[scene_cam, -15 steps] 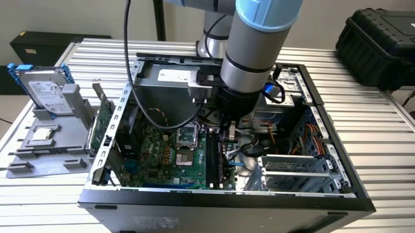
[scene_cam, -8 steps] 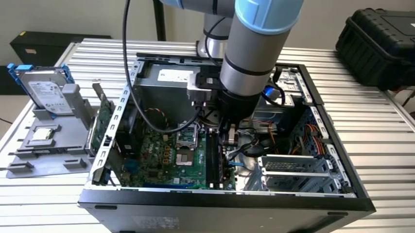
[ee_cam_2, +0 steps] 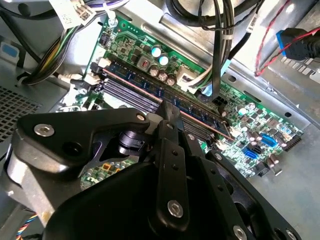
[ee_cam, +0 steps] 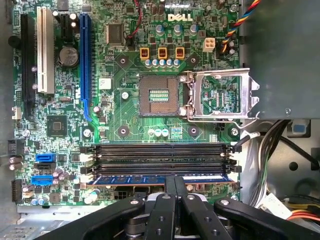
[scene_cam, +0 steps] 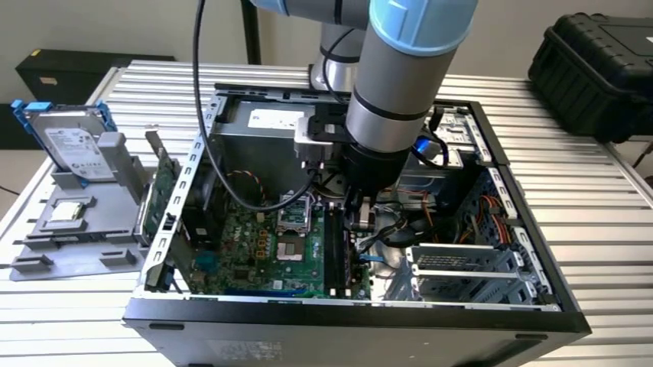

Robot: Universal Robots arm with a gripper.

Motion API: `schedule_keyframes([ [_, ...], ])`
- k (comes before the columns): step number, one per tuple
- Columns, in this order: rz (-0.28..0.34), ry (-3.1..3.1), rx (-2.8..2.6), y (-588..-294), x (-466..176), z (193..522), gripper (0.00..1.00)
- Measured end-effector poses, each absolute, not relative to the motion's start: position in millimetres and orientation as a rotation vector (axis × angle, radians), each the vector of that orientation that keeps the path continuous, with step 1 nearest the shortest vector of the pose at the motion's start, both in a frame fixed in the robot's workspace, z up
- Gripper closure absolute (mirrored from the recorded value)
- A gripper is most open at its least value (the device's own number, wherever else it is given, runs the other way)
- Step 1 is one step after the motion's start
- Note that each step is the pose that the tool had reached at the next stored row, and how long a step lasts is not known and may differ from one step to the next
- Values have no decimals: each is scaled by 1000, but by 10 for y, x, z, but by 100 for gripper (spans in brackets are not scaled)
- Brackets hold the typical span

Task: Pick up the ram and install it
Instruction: 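Press down the ram until it locks into place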

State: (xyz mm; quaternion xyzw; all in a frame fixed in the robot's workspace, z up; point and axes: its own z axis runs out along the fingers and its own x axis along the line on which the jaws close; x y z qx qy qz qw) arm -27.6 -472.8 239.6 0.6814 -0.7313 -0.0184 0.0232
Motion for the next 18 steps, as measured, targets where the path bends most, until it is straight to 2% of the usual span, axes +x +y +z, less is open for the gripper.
schedule_keyframes([
  [18, -55, -2263, 2108, -4771, -277, 2221, 100],
])
